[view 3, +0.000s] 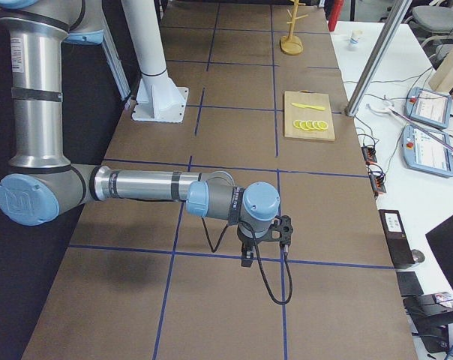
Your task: Hang cup on storage rack
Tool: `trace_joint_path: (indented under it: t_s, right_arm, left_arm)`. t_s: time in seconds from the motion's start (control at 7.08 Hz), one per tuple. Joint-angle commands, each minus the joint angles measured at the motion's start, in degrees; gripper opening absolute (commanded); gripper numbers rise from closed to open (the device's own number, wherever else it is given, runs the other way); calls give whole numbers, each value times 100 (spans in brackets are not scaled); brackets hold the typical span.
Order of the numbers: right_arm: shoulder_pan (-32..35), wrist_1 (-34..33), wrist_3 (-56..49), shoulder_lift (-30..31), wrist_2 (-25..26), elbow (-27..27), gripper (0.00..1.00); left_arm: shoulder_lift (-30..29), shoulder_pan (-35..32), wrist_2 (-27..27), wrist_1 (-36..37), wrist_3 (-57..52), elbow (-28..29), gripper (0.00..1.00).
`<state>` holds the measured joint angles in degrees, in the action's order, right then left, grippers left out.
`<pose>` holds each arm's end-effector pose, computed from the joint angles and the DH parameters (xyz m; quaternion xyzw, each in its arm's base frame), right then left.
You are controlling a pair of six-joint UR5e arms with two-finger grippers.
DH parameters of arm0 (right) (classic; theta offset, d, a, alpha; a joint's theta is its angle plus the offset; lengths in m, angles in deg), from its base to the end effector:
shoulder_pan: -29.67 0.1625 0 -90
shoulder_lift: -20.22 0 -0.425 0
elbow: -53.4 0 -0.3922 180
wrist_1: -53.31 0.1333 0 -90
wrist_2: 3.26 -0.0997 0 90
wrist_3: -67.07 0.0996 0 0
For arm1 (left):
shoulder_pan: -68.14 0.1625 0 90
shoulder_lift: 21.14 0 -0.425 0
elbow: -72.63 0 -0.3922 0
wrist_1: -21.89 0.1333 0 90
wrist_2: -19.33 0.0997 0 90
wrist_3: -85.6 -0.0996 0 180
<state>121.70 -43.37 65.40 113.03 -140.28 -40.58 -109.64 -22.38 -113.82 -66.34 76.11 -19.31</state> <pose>0.0768 -0.4616 0.6561 -0.0312 -0.3997 0.0221 0.9159 -0.0695 -0.4784 0.6593 0.0213 0.3672 0.0685 0.9274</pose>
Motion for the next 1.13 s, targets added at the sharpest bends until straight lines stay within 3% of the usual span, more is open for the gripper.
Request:
trace_joint_path:
  t_s: [0.0,0.99]
  right_arm:
    - [0,9,0,0,0,11,100]
    - [-148,0,35,-317,-96,90,100]
  left_arm:
    - [-9,0,0,-2,9,0,100]
    - [17,-9,0,-10,-9,-70,100]
